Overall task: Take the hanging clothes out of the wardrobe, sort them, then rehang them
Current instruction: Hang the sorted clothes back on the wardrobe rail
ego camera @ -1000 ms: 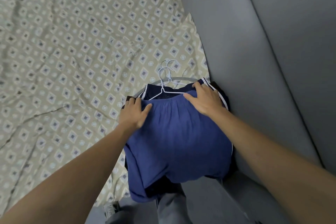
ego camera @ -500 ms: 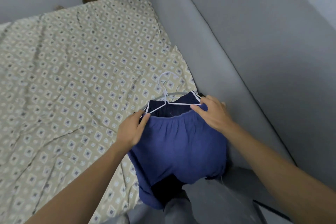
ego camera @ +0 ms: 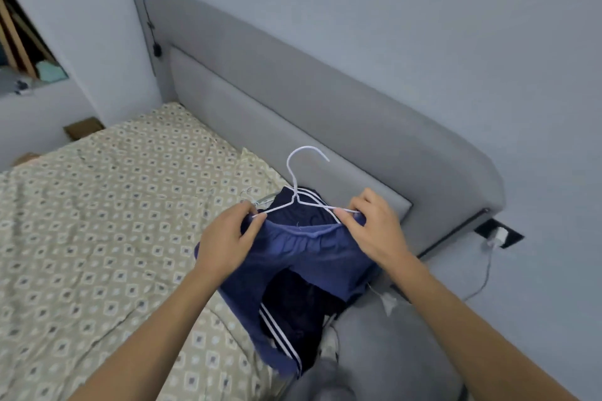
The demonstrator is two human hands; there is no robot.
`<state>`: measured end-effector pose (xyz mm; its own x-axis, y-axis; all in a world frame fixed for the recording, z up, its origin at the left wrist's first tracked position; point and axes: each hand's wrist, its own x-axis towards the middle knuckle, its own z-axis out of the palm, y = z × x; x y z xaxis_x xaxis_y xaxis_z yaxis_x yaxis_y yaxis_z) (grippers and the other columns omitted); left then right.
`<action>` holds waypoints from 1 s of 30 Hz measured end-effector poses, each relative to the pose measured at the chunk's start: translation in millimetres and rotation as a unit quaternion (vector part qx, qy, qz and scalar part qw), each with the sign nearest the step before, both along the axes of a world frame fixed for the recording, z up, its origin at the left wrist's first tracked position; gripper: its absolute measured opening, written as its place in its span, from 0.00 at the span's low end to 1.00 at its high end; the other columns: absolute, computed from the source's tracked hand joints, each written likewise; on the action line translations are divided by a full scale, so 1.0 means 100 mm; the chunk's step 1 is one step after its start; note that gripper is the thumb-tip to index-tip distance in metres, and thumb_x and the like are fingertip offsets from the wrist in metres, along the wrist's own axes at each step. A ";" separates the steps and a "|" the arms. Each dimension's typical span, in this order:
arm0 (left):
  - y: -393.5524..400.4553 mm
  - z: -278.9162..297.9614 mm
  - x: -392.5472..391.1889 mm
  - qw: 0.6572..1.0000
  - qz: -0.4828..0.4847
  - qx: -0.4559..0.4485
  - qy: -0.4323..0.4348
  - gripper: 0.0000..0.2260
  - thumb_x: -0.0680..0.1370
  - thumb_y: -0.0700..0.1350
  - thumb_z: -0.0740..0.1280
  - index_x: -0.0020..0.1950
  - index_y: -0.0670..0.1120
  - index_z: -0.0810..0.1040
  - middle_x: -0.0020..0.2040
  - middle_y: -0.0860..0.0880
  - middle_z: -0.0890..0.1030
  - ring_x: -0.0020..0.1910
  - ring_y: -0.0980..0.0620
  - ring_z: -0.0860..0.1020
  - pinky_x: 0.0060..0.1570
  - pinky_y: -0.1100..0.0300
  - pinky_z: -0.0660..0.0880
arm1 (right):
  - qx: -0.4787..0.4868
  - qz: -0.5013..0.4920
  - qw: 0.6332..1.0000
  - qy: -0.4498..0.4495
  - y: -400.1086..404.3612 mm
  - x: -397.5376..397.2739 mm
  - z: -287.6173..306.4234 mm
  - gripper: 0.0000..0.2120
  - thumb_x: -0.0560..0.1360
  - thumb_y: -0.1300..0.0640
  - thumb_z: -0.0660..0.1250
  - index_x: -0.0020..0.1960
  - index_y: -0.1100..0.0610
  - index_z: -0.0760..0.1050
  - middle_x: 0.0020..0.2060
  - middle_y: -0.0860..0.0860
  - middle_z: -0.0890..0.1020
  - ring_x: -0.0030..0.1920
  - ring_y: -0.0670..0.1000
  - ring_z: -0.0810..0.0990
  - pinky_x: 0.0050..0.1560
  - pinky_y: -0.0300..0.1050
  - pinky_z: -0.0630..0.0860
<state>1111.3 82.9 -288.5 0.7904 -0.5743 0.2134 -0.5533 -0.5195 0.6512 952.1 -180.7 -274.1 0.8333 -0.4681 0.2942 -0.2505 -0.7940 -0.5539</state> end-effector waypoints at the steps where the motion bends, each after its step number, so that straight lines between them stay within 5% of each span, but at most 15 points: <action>1: 0.03 0.14 -0.12 1.000 -0.016 0.000 -0.016 0.11 0.84 0.56 0.64 0.45 0.53 0.73 0.39 0.56 0.77 0.39 0.56 0.75 0.39 0.54 0.72 | 0.000 -0.022 1.000 -0.019 0.10 -0.22 0.11 0.21 0.80 0.41 0.68 0.37 0.54 0.70 0.39 0.47 0.68 0.40 0.50 0.71 0.41 0.45 0.65; 9: -0.23 1.05 -1.29 0.981 -0.156 -0.065 -0.094 0.10 0.83 0.56 0.65 0.46 0.53 0.72 0.40 0.56 0.75 0.40 0.53 0.73 0.40 0.51 0.71 | -0.036 -0.181 0.979 -0.088 0.58 -2.03 0.96 0.21 0.77 0.38 0.66 0.35 0.51 0.67 0.38 0.46 0.68 0.37 0.49 0.71 0.39 0.49 0.70; 19: -0.78 1.46 -3.15 0.933 -0.327 -0.129 -0.078 0.11 0.82 0.57 0.67 0.47 0.53 0.72 0.39 0.56 0.76 0.38 0.51 0.74 0.37 0.53 0.70 | -0.087 -0.381 0.916 -0.092 1.22 -4.42 1.40 0.19 0.77 0.41 0.67 0.36 0.52 0.68 0.35 0.46 0.71 0.34 0.48 0.71 0.37 0.48 0.71; 25: -0.71 1.57 -4.46 0.853 -0.490 -0.114 -0.139 0.10 0.85 0.58 0.58 0.52 0.57 0.75 0.46 0.56 0.75 0.45 0.54 0.77 0.42 0.50 0.76 | -0.098 -0.447 0.885 -0.090 1.90 -5.86 1.40 0.19 0.77 0.41 0.67 0.39 0.53 0.68 0.36 0.47 0.73 0.36 0.50 0.74 0.38 0.53 0.74; 30: -0.44 1.70 -5.49 0.811 -0.559 -0.100 -0.142 0.09 0.86 0.57 0.61 0.50 0.56 0.76 0.46 0.57 0.75 0.43 0.55 0.76 0.39 0.52 0.75 | -0.096 -0.506 0.853 -0.087 2.55 -6.87 1.41 0.19 0.77 0.38 0.66 0.41 0.52 0.68 0.36 0.46 0.74 0.37 0.52 0.75 0.37 0.54 0.75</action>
<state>562.5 38.6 -118.9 -0.2973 -0.8298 0.4722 -0.7482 0.5097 0.4246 265.2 74.2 -133.0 -0.0337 -0.8514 0.5234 -0.7887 -0.2990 -0.5372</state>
